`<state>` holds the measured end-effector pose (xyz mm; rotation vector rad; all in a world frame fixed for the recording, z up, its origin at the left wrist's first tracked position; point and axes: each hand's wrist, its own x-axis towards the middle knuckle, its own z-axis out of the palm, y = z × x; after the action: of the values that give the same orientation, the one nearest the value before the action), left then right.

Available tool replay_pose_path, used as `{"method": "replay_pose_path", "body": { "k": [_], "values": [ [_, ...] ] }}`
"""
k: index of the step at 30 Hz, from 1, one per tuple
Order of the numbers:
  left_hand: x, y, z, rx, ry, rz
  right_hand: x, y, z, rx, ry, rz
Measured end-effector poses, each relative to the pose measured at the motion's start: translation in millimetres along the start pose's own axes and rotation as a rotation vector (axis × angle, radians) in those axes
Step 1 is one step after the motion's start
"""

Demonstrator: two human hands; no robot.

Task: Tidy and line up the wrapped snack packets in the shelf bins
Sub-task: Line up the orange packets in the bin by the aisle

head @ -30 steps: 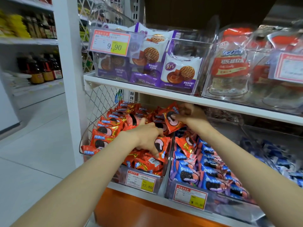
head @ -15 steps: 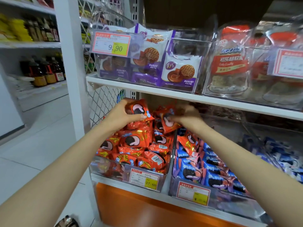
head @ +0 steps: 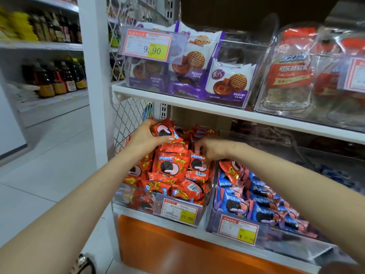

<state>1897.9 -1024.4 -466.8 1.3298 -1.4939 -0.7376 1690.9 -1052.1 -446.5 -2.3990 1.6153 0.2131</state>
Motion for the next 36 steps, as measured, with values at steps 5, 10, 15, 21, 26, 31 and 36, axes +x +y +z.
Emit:
{"method": "replay_pose_path", "body": {
  "k": [5,10,15,21,26,31,36],
  "values": [
    [-1,8,0,0.027,0.002,0.039,3,-10,0,-0.17,-0.013,-0.016],
    [-3,14,2,0.016,0.015,0.053,9,-16,5,-0.295,0.013,-0.022],
    [-3,15,3,0.009,0.005,0.051,13,-12,7,-0.212,-0.046,-0.039],
    [-2,17,0,0.013,0.005,0.059,-4,-6,-5,-0.029,-0.021,-0.06],
    [-1,16,0,0.048,0.016,0.059,-11,-27,0,-0.433,-0.106,-0.021],
    [-3,20,-5,-0.008,0.013,0.062,-9,-42,13,-0.591,-0.123,-0.005],
    [-5,21,-13,0.009,0.02,0.077,-4,-32,-1,-0.384,-0.297,0.06]
  ]
}}
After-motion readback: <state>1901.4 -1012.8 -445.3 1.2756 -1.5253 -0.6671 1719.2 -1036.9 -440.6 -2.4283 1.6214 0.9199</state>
